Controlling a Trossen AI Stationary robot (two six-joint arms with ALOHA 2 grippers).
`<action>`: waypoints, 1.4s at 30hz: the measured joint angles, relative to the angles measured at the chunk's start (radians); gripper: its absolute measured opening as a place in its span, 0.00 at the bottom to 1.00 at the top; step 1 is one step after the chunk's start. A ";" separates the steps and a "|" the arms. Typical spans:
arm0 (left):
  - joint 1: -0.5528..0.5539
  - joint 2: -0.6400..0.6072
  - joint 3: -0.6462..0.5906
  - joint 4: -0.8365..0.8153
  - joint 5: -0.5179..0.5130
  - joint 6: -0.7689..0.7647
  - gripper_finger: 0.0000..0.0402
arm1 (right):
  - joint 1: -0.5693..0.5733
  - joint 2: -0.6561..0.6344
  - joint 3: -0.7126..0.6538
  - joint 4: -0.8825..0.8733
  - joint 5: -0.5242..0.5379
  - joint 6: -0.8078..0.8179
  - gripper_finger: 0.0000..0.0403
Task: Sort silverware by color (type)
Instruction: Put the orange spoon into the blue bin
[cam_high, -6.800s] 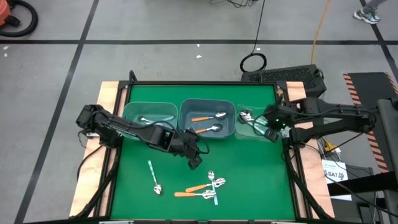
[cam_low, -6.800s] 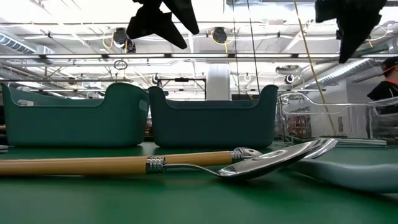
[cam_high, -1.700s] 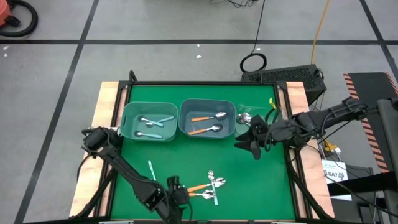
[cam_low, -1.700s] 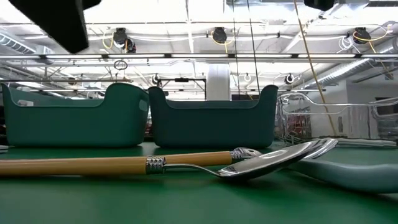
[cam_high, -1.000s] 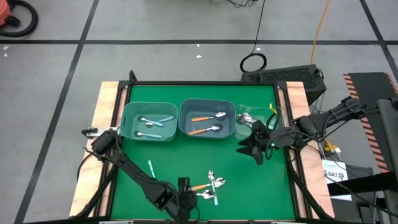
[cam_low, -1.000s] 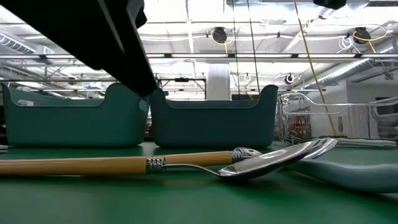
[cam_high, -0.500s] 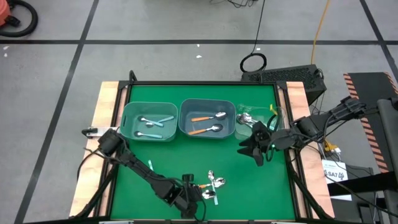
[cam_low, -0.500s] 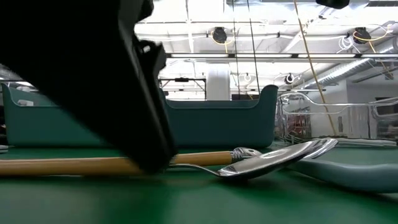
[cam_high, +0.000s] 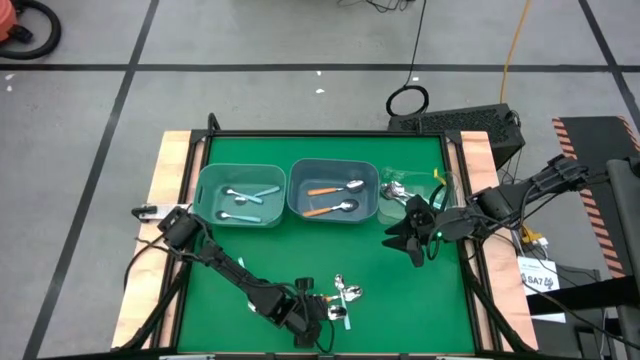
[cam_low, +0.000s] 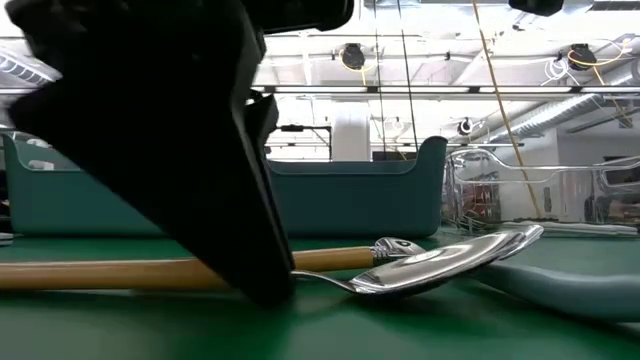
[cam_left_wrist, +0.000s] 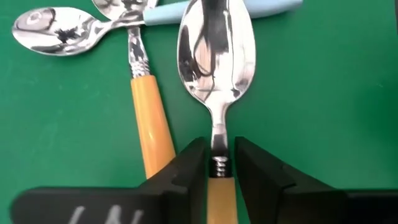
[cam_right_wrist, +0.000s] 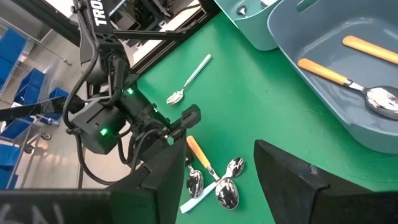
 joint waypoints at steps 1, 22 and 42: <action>0.005 0.000 0.000 0.000 0.001 0.009 0.21 | 0.000 0.000 0.000 0.000 0.001 0.000 0.46; 0.069 0.011 0.167 -0.131 -0.003 0.069 0.11 | 0.000 0.000 0.000 0.000 0.025 0.000 0.46; 0.204 0.006 0.418 -0.296 -0.019 0.147 0.11 | 0.000 -0.051 0.000 0.168 0.126 0.002 0.46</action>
